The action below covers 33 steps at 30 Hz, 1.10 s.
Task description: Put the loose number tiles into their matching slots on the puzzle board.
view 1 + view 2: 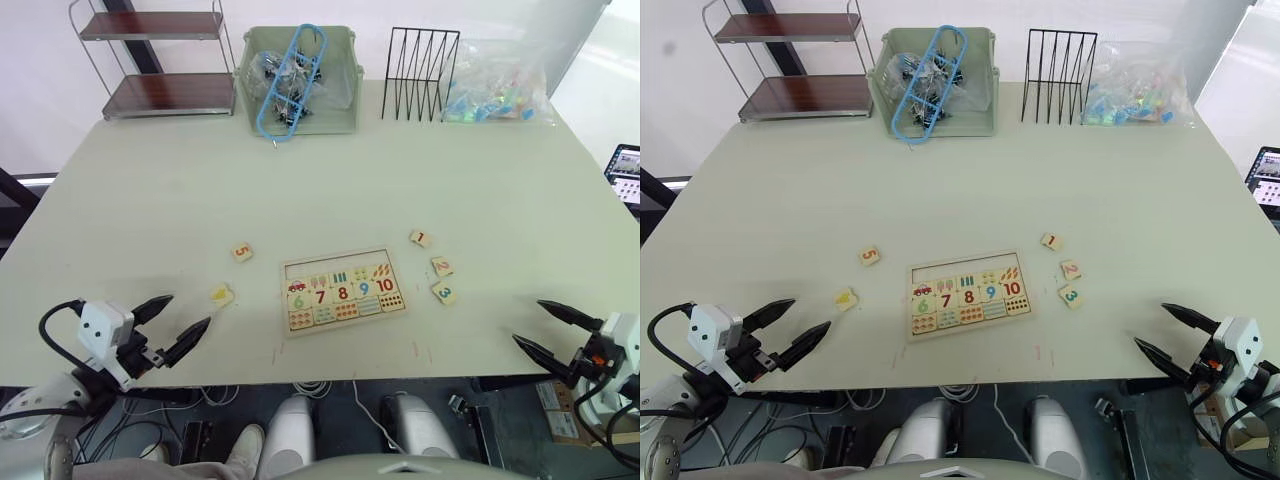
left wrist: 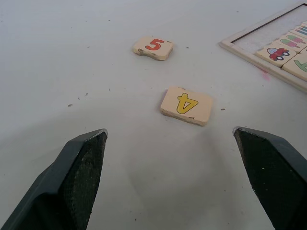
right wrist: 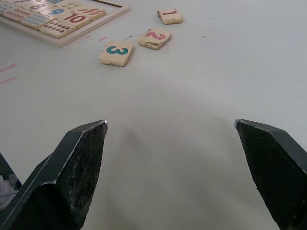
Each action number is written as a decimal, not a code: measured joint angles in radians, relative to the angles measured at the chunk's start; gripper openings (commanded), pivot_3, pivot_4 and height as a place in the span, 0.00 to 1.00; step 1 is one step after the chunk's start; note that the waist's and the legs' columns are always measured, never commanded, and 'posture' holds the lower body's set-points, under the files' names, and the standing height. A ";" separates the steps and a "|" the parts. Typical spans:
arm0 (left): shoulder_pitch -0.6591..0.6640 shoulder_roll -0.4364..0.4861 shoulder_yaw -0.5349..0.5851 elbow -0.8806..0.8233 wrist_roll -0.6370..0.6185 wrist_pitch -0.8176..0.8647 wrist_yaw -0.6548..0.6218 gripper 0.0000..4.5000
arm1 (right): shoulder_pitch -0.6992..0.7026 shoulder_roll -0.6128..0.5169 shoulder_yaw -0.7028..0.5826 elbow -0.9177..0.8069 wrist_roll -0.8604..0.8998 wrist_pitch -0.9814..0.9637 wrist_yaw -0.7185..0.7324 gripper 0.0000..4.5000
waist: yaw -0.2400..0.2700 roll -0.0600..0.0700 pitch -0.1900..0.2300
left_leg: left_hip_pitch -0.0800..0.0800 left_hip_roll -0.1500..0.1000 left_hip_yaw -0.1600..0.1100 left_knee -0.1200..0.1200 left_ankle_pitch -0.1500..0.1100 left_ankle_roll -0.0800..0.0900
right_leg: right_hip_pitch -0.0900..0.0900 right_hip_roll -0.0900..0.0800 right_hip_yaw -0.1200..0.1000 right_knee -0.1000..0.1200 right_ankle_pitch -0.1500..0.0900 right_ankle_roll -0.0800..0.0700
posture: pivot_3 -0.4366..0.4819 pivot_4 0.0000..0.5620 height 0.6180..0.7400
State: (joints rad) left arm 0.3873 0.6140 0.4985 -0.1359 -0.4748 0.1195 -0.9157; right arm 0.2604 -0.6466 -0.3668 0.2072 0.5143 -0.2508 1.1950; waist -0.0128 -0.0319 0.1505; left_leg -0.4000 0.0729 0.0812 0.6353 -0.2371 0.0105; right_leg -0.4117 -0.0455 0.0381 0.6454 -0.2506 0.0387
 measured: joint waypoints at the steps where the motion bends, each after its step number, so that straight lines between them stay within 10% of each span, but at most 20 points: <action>1: 0.000 0.000 0.000 0.000 0.000 0.000 0.000 1.00 | 0.000 0.000 0.000 0.000 0.000 0.000 0.000 0.99 | 0.000 0.000 0.000 | 0.000 0.000 0.000 0.000 0.000 0.000 | 0.000 0.000 0.000 0.000 0.000 0.000 | 0.48 0.27 1.00; 33: -0.152 0.056 -0.040 0.089 0.039 -0.069 -0.052 1.00 | -0.105 0.031 0.059 -0.161 -0.017 0.136 -0.147 0.99 | 0.000 0.000 0.000 | 0.001 0.000 -0.001 0.011 0.000 0.000 | 0.000 0.001 0.001 0.014 0.000 0.000 | 0.48 0.27 1.00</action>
State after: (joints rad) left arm 0.2353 0.6700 0.4582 -0.0471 -0.4362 0.0505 -0.9678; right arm 0.1559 -0.6157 -0.3080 0.0462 0.4970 -0.1151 1.0483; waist -0.0130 -0.0318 0.1504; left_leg -0.3986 0.0732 0.0806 0.6461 -0.2370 0.0106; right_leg -0.4115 -0.0446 0.0389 0.6591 -0.2508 0.0387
